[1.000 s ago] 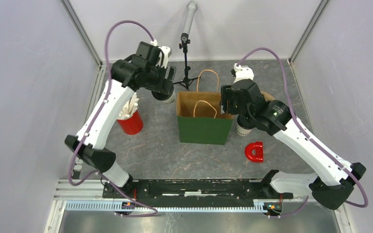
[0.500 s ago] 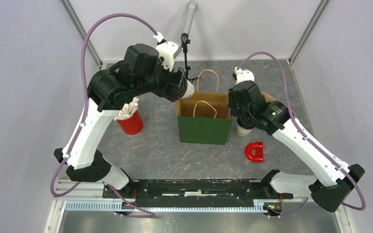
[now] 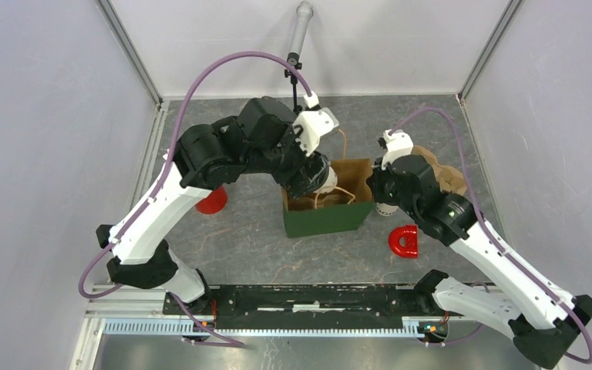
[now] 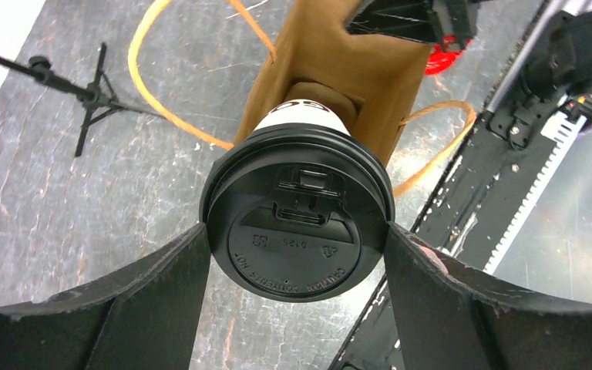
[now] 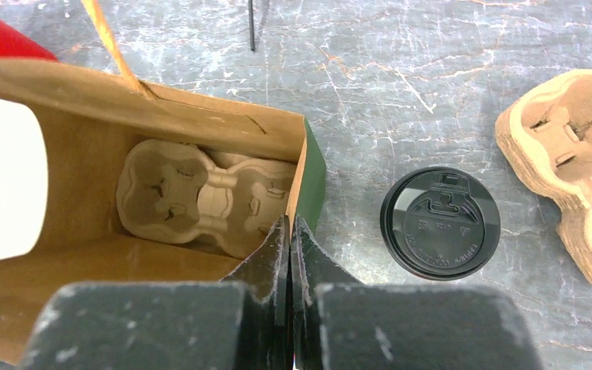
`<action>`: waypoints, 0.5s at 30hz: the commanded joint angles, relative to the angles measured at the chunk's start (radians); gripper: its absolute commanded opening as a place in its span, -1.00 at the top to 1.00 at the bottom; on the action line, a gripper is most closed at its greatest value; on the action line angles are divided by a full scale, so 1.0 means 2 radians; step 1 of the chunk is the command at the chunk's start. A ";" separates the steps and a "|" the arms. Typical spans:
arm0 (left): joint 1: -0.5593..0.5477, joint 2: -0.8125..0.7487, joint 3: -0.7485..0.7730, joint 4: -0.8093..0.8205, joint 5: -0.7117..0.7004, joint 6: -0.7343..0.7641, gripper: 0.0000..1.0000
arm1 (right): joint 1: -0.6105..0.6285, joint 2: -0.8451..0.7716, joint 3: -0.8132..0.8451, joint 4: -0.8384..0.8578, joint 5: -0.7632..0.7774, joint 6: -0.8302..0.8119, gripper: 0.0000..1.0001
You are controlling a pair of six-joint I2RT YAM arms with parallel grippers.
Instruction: Pack the takeout coffee
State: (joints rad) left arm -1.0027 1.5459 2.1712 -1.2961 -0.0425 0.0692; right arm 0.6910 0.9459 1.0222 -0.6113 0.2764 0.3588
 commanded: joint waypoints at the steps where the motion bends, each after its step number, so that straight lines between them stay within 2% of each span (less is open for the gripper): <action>1: -0.029 -0.013 -0.003 0.021 0.034 0.047 -0.39 | -0.001 -0.045 -0.042 0.048 -0.028 -0.032 1.00; 5: -0.045 -0.033 -0.034 0.046 0.043 0.061 -0.39 | -0.001 -0.072 -0.061 0.054 -0.027 -0.048 1.00; 9: -0.065 -0.029 -0.059 0.036 0.008 0.083 -0.39 | -0.001 -0.095 -0.081 0.066 -0.031 -0.054 1.00; 15: -0.096 -0.012 -0.055 0.032 -0.039 0.093 -0.36 | -0.001 -0.120 -0.108 0.084 -0.042 -0.059 1.00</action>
State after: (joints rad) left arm -1.1637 1.5139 2.0483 -1.2556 -0.0540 0.1928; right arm 0.6910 0.7269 0.8356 -0.4824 0.2008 0.2707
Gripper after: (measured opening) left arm 0.840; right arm 0.007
